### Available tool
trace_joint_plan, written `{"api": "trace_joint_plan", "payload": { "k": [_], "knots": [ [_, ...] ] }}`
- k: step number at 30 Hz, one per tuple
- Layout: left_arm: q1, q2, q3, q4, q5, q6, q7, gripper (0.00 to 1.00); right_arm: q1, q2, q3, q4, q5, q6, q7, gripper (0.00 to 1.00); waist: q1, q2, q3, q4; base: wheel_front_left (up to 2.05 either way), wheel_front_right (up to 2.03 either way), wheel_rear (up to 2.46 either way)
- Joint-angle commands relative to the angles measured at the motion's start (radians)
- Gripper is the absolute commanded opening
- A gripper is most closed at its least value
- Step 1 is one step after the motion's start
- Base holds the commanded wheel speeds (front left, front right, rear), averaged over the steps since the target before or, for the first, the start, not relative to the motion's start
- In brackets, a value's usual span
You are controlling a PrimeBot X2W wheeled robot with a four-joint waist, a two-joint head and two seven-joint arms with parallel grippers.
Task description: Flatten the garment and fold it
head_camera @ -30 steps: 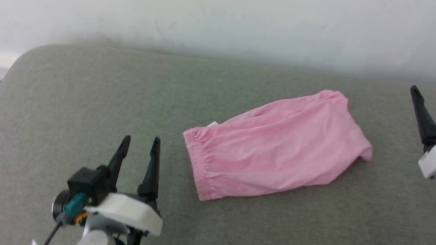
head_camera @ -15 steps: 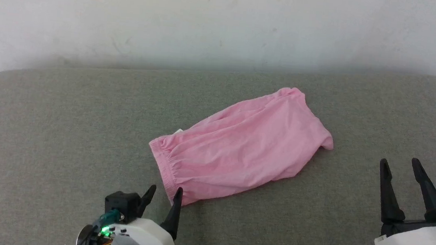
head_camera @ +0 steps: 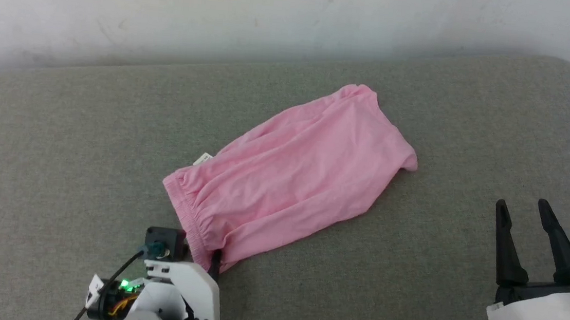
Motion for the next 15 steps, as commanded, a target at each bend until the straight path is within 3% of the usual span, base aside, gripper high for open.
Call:
{"api": "trace_joint_plan", "payload": {
  "k": [1,5,6,7,10,15],
  "knots": [
    [0.000,0.019,-0.017,0.037,0.010,0.011,0.049,1.00,-0.008,0.008,0.001,-0.004,0.002,-0.002,-0.003,1.00,0.0001,-0.0001,0.021,-0.012,0.00,0.00,0.00],
    [0.009,0.037,-0.070,0.062,0.006,-0.015,0.173,0.98,-0.017,0.012,0.002,0.001,0.003,-0.002,-0.007,1.00,0.0001,-0.0001,0.034,-0.008,0.00,0.00,0.00],
    [0.012,0.038,-0.080,0.063,-0.001,-0.026,0.197,0.35,-0.021,0.010,0.004,0.002,0.004,-0.002,-0.007,1.00,0.0001,-0.0001,0.035,-0.005,0.00,0.00,0.00],
    [0.011,0.039,-0.087,0.060,-0.005,-0.036,0.210,0.00,-0.026,0.008,0.006,0.004,0.004,-0.002,-0.007,1.00,0.0001,-0.0001,0.036,-0.002,0.00,0.00,0.00],
    [0.003,0.030,-0.078,0.033,-0.020,-0.054,0.180,0.00,-0.039,-0.009,0.011,0.008,0.004,-0.002,0.000,1.00,0.0001,-0.0001,0.033,0.019,0.00,0.00,0.00],
    [-0.019,0.010,-0.040,-0.015,-0.015,-0.052,0.036,0.00,-0.061,-0.067,0.030,0.029,0.002,-0.002,0.085,1.00,0.0001,-0.0001,0.015,0.069,0.00,0.00,0.00]
  ]
}}
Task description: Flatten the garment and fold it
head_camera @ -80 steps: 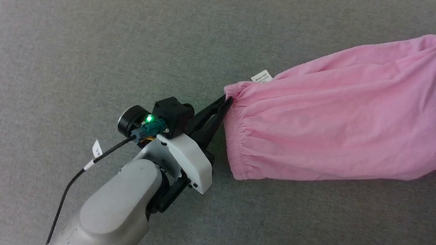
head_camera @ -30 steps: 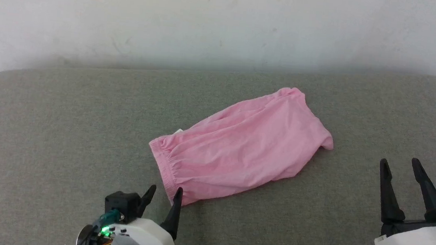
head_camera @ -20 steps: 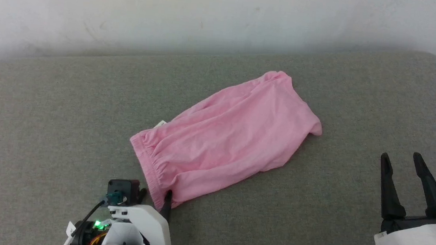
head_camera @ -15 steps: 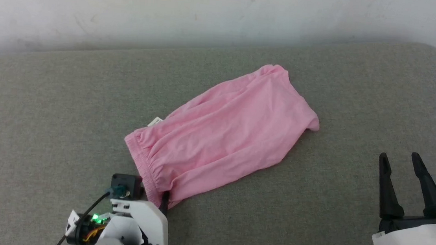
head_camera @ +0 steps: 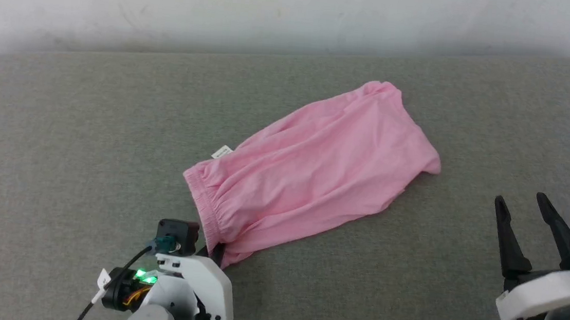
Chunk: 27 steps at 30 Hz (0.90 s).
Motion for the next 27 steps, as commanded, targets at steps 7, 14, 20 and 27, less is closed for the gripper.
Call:
{"api": "trace_joint_plan", "payload": {
  "k": [7,14,20,27],
  "knots": [
    [-0.006,-0.004,0.011,-0.076,0.016,-0.023,-0.127,0.00,-0.142,-0.074,0.072,0.081,0.046,-0.002,0.262,1.00,-0.0002,-0.0001,0.008,0.091,0.00,0.00,0.00],
    [-0.039,-0.008,-0.022,-0.141,0.042,-0.040,-0.136,0.00,-0.366,-0.098,0.134,0.263,0.102,-0.002,0.522,1.00,-0.0002,-0.0001,0.069,0.152,0.00,0.00,0.00],
    [-0.070,-0.030,-0.057,-0.159,0.062,-0.050,-0.142,0.00,-0.518,-0.099,0.155,0.461,0.068,-0.002,0.615,1.00,-0.0002,-0.0001,0.108,0.201,0.00,0.00,0.00],
    [-0.093,-0.050,-0.085,-0.149,0.075,-0.059,-0.154,0.00,-0.584,-0.113,0.264,0.620,0.044,-0.002,0.671,1.00,-0.0002,-0.0001,0.132,0.238,0.00,0.00,0.00]
  ]
}}
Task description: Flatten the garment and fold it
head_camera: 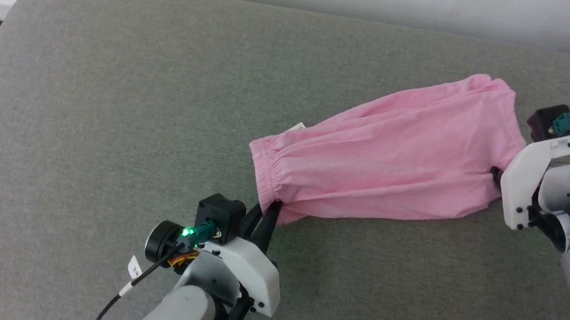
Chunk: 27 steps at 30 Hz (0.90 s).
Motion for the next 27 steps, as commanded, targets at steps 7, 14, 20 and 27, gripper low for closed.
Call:
{"api": "trace_joint_plan", "payload": {
  "k": [7,14,20,27],
  "knots": [
    [-0.025,-0.004,-0.008,0.030,0.009,-0.008,-0.015,0.00,0.013,-0.002,0.111,0.090,0.075,-0.001,0.013,0.00,0.0000,-0.0001,0.022,0.024,0.00,0.00,0.00],
    [-0.016,0.009,-0.004,0.066,-0.002,-0.012,-0.025,0.00,0.021,-0.049,0.161,0.089,0.186,-0.001,-0.111,0.00,0.0000,-0.0001,-0.023,0.005,0.00,0.00,0.00],
    [0.023,0.032,-0.004,0.099,-0.019,-0.018,-0.024,0.00,0.101,-0.086,0.166,0.030,0.322,-0.001,-0.141,0.00,0.0000,-0.0001,-0.111,-0.030,0.00,0.00,0.00],
    [0.104,0.071,-0.009,0.095,-0.055,-0.032,-0.002,0.00,0.299,-0.155,0.120,-0.125,0.433,-0.001,-0.106,0.00,0.0000,-0.0001,-0.211,-0.073,0.00,0.00,0.00]
  ]
}}
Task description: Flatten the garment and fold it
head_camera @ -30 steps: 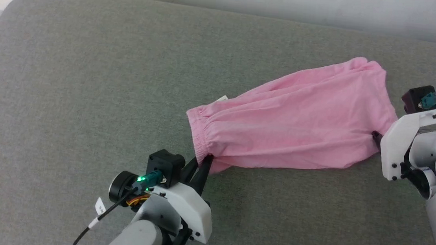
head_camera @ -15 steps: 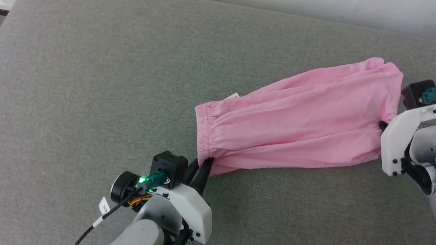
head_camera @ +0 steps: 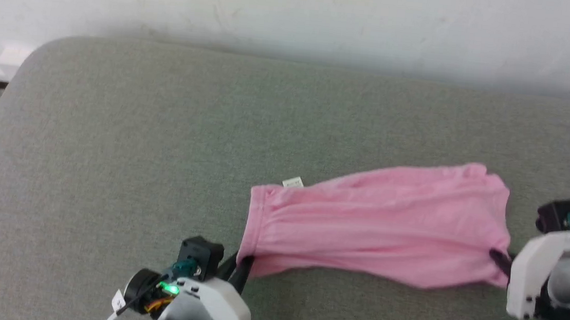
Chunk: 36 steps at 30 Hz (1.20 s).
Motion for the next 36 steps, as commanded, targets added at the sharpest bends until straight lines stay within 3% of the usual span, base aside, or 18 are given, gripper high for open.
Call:
{"api": "trace_joint_plan", "payload": {
  "k": [1,7,12,21,22,23,24,30,36],
  "knots": [
    [0.035,0.021,-0.001,-0.010,-0.013,-0.009,0.009,0.00,0.083,-0.017,-0.026,-0.048,0.022,-0.002,0.020,0.00,0.0001,-0.0001,-0.077,-0.048,0.00,0.00,0.00],
    [0.122,0.063,-0.015,-0.069,-0.063,-0.030,0.066,0.00,0.309,-0.001,-0.168,-0.218,0.017,-0.002,0.082,0.00,0.0001,-0.0001,-0.112,-0.070,0.00,0.00,0.00],
    [0.172,0.101,-0.029,-0.100,-0.090,-0.029,0.141,0.00,0.472,0.088,-0.298,-0.358,-0.048,-0.002,0.136,0.00,0.0001,-0.0001,-0.108,-0.077,0.00,0.00,0.00],
    [0.158,0.093,-0.043,-0.030,-0.110,-0.054,0.160,0.00,0.511,0.196,-0.366,-0.437,-0.179,-0.002,0.129,0.00,0.0001,-0.0001,-0.084,-0.077,0.00,0.00,0.00],
    [0.154,0.089,-0.044,-0.018,-0.111,-0.057,0.155,0.00,0.508,0.200,-0.373,-0.434,-0.189,-0.002,0.123,0.05,0.0001,-0.0001,-0.085,-0.076,0.00,0.00,0.00],
    [0.148,0.089,-0.048,-0.006,-0.105,-0.060,0.151,0.54,0.506,0.198,-0.374,-0.434,-0.203,-0.002,0.116,0.82,0.0001,-0.0001,-0.086,-0.075,0.00,0.00,0.00],
    [0.145,0.087,-0.051,0.003,-0.102,-0.063,0.146,1.00,0.504,0.197,-0.376,-0.434,-0.212,-0.002,0.107,1.00,0.0001,-0.0001,-0.089,-0.073,0.00,0.00,0.00],
    [0.141,0.083,-0.041,-0.005,-0.091,-0.073,0.062,1.00,0.512,0.188,-0.408,-0.474,-0.229,-0.002,0.066,1.00,0.0001,-0.0001,-0.123,-0.063,0.00,0.00,0.00],
    [0.157,0.110,0.004,-0.094,-0.073,-0.060,-0.059,1.00,0.528,0.175,-0.447,-0.543,-0.272,-0.002,-0.048,1.00,0.0001,-0.0001,-0.143,-0.046,0.00,0.00,0.00]
  ]
}}
